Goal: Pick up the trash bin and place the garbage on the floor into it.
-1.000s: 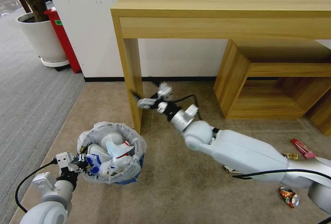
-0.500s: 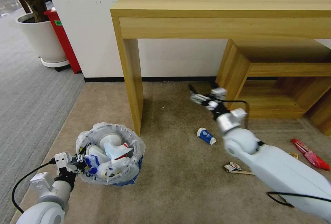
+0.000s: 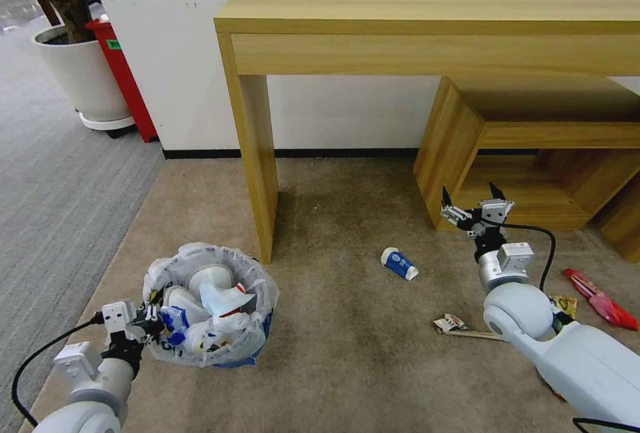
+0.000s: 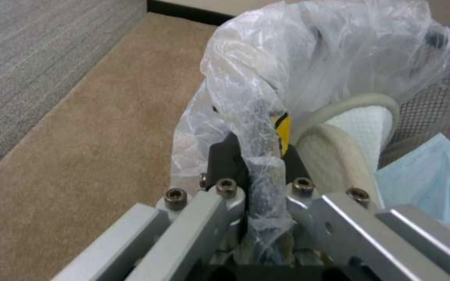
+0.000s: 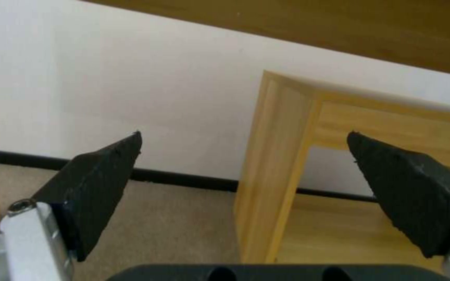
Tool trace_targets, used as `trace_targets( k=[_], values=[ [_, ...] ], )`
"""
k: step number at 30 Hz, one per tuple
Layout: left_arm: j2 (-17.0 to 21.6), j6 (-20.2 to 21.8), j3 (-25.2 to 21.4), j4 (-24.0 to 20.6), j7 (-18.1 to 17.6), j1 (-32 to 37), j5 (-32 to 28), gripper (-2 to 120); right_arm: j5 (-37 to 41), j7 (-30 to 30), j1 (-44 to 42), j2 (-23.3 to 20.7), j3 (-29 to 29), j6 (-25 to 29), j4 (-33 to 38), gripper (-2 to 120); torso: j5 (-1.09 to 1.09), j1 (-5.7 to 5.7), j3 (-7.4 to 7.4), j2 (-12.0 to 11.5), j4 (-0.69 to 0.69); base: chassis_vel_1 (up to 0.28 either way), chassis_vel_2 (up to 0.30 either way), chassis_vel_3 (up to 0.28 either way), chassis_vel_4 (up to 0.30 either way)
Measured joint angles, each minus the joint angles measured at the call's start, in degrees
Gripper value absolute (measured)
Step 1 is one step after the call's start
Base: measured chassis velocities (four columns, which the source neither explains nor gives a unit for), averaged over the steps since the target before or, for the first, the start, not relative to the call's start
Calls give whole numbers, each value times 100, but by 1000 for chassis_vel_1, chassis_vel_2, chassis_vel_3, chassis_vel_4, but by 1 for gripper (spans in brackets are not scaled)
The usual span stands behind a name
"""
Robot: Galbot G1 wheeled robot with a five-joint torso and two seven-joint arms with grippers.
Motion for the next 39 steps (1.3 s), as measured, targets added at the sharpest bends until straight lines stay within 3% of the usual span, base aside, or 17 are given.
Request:
trace_targets(
  k=[15, 39],
  values=[
    [-203, -42, -37, -18, -2, 56, 82, 3, -181, 168, -56, 213, -4, 32, -205, 100, 0, 0, 1, 0, 0, 0, 0, 0, 0],
    [-297, -62, -57, 2, 4, 69, 117, 3, -315, -194, 39, 448, -122, 533, -513, 100, 0, 0, 1, -1, -1, -15, -16, -12, -13]
  ],
)
